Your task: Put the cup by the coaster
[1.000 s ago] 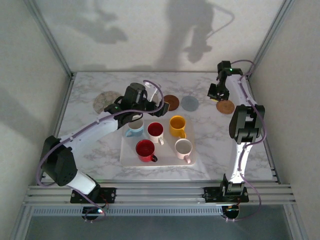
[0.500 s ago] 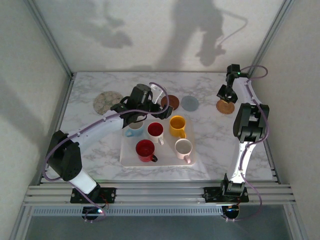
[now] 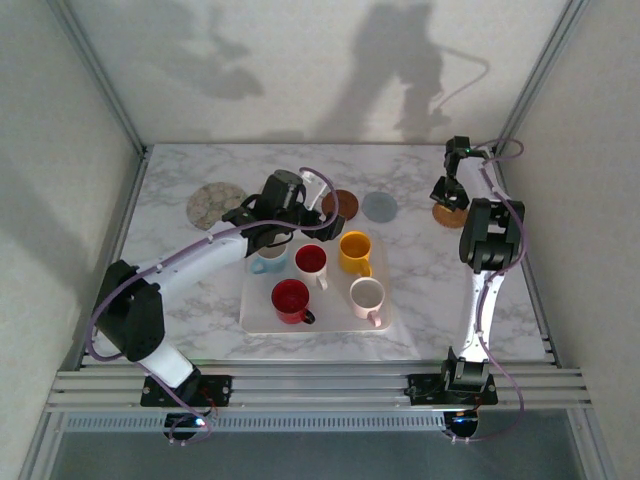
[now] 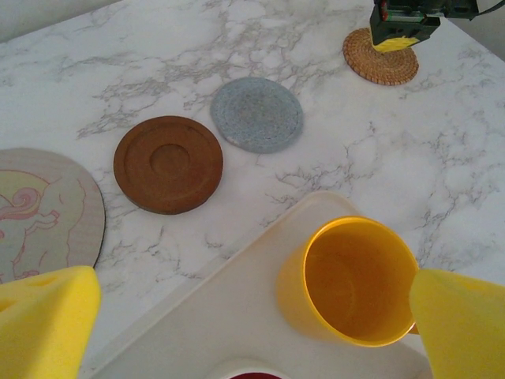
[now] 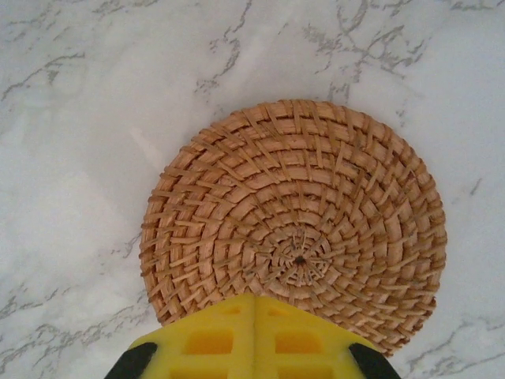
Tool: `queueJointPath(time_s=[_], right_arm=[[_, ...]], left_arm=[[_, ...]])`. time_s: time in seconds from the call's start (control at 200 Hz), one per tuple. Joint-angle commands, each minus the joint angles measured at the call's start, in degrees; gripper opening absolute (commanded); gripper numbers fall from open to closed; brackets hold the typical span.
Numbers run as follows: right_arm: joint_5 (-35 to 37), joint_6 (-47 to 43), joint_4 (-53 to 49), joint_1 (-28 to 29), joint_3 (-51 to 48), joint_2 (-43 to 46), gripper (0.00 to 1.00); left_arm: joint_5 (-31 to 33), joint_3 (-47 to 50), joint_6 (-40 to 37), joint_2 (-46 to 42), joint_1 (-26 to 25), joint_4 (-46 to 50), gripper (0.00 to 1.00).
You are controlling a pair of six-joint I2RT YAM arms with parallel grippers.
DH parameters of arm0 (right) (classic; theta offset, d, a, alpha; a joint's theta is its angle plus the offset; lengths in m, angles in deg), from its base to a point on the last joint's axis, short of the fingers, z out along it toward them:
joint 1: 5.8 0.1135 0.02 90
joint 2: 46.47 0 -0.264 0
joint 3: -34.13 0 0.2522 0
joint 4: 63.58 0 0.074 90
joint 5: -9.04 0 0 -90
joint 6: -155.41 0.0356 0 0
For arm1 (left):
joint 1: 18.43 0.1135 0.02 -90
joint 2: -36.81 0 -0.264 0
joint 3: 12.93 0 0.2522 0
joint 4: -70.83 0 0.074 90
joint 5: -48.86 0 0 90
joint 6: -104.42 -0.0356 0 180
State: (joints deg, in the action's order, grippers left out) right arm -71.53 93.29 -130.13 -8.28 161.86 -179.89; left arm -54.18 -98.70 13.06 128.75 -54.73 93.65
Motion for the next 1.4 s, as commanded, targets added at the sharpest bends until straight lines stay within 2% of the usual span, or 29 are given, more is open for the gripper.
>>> queueJointPath(time_s=[0.0, 0.28, 0.466, 0.841, 1.397], right_arm=[[1.4, -0.5, -2.0, -0.3, 1.7, -1.5, 0.00], [-1.4, -1.9, -1.9, -0.2, 0.4, -2.2, 0.00], [-6.7, -2.5, -2.5, 0.1, 0.8, -2.7, 0.00], [-8.5, -3.3, -2.9, 2.6, 1.7, -3.4, 0.00], [-2.2, -3.1, -2.5, 0.7, 2.1, 2.4, 0.00]], left_arm=[[0.6, -0.8, -1.5, 1.4, -0.1, 1.8, 1.00], [0.8, -0.9, -1.5, 1.3, 0.6, 2.6, 1.00], [1.6, -0.3, -2.4, 0.5, 0.8, 3.2, 1.00], [1.6, 1.2, -2.3, -1.2, 1.8, 3.1, 1.00], [1.9, 1.4, -1.7, -2.0, 1.8, 3.2, 1.00]])
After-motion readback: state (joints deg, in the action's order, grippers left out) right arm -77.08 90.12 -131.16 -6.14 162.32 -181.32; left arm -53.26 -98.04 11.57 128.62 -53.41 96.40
